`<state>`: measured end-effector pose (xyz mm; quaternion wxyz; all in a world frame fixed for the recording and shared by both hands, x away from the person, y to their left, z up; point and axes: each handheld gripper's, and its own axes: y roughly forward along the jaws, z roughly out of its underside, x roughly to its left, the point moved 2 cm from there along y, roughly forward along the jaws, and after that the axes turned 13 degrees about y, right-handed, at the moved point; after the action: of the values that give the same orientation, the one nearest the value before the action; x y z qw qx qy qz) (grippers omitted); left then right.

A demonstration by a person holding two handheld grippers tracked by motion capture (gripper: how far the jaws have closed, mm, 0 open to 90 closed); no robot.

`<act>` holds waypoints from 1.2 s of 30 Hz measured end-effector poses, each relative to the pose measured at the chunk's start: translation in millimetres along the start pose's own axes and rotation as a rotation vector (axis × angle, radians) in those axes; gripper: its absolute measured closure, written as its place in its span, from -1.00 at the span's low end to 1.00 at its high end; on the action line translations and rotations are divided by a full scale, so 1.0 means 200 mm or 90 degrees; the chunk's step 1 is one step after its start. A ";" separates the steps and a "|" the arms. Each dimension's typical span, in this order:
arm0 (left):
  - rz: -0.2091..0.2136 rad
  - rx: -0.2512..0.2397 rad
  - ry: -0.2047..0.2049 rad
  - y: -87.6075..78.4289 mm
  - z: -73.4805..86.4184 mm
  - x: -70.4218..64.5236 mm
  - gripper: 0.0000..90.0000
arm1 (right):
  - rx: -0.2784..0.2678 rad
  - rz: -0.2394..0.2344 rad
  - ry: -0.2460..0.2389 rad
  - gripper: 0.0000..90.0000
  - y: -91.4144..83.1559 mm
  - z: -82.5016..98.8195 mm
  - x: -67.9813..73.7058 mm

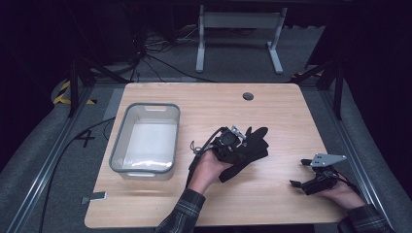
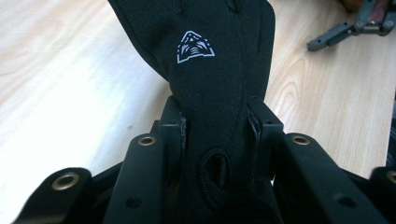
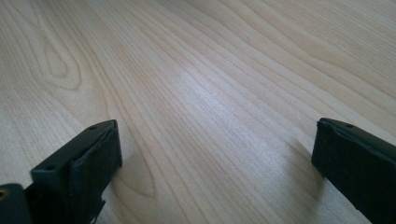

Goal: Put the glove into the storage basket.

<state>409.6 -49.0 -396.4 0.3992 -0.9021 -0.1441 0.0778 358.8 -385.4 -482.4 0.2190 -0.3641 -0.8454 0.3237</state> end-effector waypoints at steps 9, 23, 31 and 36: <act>-0.036 -0.010 -0.019 -0.17 0.04 0.07 0.46 | 0.001 -0.001 -0.003 -0.97 0.00 0.00 0.00; -0.124 -0.013 -0.060 -0.49 0.15 0.21 0.46 | 0.004 -0.002 -0.003 -0.99 0.00 0.00 0.00; -0.162 -0.019 -0.084 -0.62 0.23 0.29 0.46 | 0.005 -0.004 -0.006 -0.99 0.01 -0.01 0.00; -0.176 -0.018 -0.097 -0.67 0.28 0.32 0.46 | 0.005 -0.004 -0.006 -0.99 0.01 -0.01 0.00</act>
<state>429.5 96.3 -336.3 0.3811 -0.8707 -0.2981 0.0882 359.7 -383.3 -482.7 0.2174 -0.3588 -0.8465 0.3279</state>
